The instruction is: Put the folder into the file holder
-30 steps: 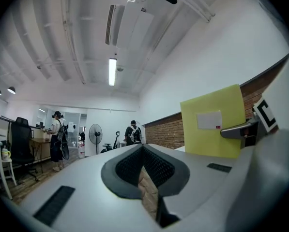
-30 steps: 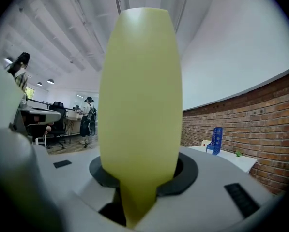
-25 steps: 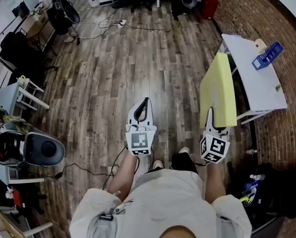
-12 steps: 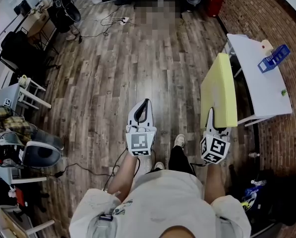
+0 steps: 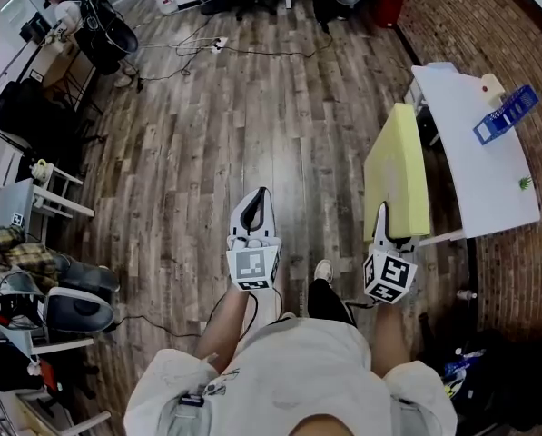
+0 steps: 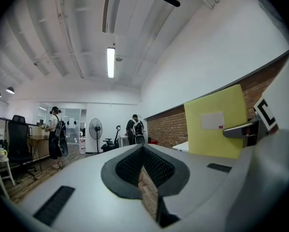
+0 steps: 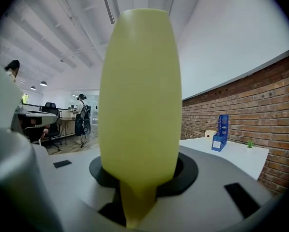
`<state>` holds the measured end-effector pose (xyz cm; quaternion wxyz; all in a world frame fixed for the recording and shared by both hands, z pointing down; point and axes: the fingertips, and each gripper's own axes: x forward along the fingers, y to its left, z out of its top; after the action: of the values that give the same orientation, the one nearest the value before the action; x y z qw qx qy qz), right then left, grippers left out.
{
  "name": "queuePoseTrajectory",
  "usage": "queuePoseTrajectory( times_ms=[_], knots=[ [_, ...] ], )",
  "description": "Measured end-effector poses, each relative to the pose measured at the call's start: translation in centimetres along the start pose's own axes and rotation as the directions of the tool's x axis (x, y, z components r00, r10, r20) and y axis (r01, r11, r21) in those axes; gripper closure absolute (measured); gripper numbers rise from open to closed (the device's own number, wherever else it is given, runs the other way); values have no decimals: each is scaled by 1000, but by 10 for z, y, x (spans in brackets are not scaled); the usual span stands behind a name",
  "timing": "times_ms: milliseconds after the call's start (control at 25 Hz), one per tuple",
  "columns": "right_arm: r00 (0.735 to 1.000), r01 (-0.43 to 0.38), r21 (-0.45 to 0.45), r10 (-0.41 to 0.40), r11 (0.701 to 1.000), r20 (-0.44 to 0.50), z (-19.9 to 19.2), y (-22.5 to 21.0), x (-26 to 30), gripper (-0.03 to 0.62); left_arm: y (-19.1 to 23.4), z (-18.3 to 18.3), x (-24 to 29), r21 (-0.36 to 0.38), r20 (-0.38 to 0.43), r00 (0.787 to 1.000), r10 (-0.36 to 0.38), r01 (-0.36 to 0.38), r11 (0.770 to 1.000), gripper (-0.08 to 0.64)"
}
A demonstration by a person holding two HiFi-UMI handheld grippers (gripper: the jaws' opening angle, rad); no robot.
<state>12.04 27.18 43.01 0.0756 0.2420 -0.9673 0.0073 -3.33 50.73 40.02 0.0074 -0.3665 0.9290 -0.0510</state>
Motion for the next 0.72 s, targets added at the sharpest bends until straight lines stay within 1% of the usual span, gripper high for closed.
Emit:
queuePoseTrajectory(
  times_ms=[480,720],
  knots=[
    [997,51,62,-47,997,-58,-16,-81,86,433,-62,3,112,63,-30,998,-63,65,996,552],
    [996,57,84,-52,995,-67,-17,-109,124,433,-84,2,156,64,-49,996,-81,84,994,552]
  ],
)
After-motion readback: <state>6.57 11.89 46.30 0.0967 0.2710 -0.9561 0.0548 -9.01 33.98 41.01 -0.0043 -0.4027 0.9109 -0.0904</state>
